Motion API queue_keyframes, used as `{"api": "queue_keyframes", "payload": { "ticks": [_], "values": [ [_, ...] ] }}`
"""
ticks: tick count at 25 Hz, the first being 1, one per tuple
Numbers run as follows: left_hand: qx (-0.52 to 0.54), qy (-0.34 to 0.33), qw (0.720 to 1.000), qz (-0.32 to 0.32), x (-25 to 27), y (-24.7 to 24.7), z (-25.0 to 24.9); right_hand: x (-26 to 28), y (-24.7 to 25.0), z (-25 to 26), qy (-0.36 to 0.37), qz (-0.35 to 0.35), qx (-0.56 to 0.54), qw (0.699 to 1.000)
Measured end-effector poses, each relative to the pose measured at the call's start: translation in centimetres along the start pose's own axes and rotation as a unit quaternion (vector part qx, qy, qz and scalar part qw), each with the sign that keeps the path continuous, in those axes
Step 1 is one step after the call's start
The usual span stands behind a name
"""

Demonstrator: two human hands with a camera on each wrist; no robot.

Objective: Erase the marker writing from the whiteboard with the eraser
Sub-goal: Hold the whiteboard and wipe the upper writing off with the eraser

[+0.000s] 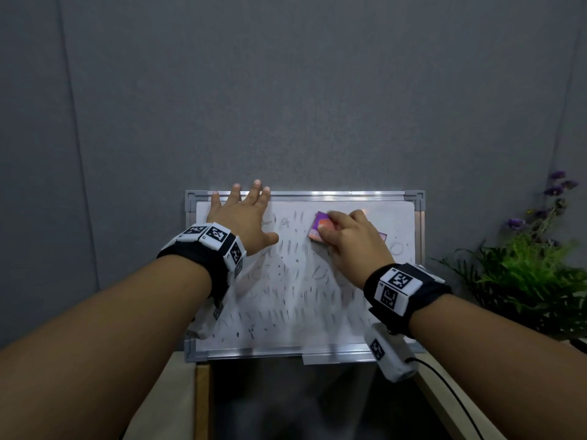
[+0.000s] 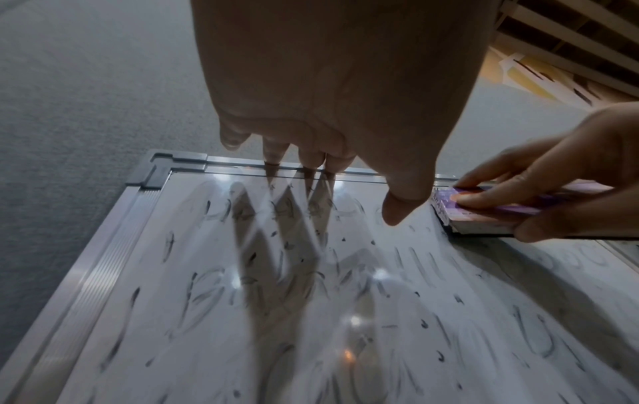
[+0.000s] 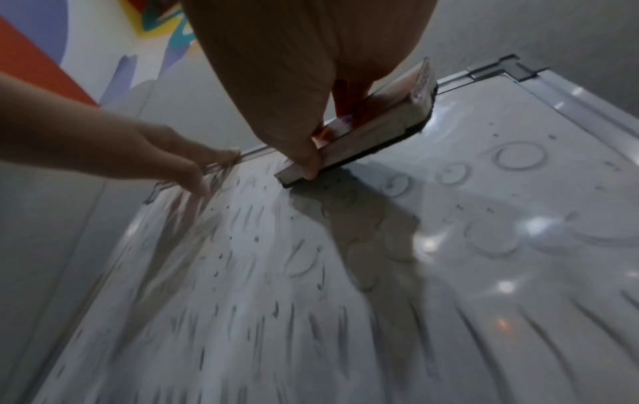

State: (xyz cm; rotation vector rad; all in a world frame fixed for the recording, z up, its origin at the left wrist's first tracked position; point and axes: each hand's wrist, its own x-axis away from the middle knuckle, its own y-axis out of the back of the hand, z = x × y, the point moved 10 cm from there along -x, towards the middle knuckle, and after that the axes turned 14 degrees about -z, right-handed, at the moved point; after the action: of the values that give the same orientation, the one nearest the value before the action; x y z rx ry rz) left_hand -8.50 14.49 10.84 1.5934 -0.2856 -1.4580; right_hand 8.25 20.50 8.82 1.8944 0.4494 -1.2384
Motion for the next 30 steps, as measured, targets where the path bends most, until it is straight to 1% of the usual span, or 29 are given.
{"api": "queue_keyframes", "payload": {
  "ticks": [3,7,9,12,14,18,20,22,24,27,30],
  "values": [
    [0.003,0.002,1.000,-0.001,-0.1,0.0,0.1,-0.8,0.3,0.1,-0.018,-0.024,-0.008,1.000],
    [0.003,0.001,1.000,-0.001,0.0,0.1,0.1,0.7,-0.8,1.1,0.035,-0.008,0.013,0.999],
    [0.002,0.000,1.000,0.003,0.1,0.1,0.0,1.4,-0.5,0.6,0.044,-0.015,0.023,0.999],
    [0.001,-0.002,1.000,0.000,0.0,0.1,-0.1,0.5,0.1,-0.5,0.005,-0.033,0.029,0.999],
    [0.001,-0.001,1.000,-0.002,0.0,0.1,-0.1,-0.2,-0.1,-0.1,-0.008,-0.038,0.026,0.999],
    [0.001,-0.002,1.000,0.001,-0.1,0.0,0.0,0.9,-1.2,2.2,0.059,-0.011,0.003,0.998],
    [-0.001,-0.003,1.000,0.001,0.0,0.0,0.1,1.2,-0.9,1.6,0.047,-0.013,0.004,0.999],
    [0.000,-0.004,1.000,-0.001,0.0,0.0,0.0,0.5,-0.3,0.4,0.003,-0.031,0.005,1.000],
    [0.001,-0.004,1.000,-0.003,0.0,0.0,-0.1,-0.6,-0.1,0.1,-0.019,-0.041,0.012,0.999],
    [0.000,-0.002,1.000,-0.003,0.0,0.0,0.0,-1.5,-0.7,1.8,0.002,-0.033,0.005,0.999],
    [0.004,-0.003,1.000,-0.002,-0.1,0.1,0.1,-0.1,-1.8,2.9,0.023,-0.013,0.016,1.000]
  ]
}}
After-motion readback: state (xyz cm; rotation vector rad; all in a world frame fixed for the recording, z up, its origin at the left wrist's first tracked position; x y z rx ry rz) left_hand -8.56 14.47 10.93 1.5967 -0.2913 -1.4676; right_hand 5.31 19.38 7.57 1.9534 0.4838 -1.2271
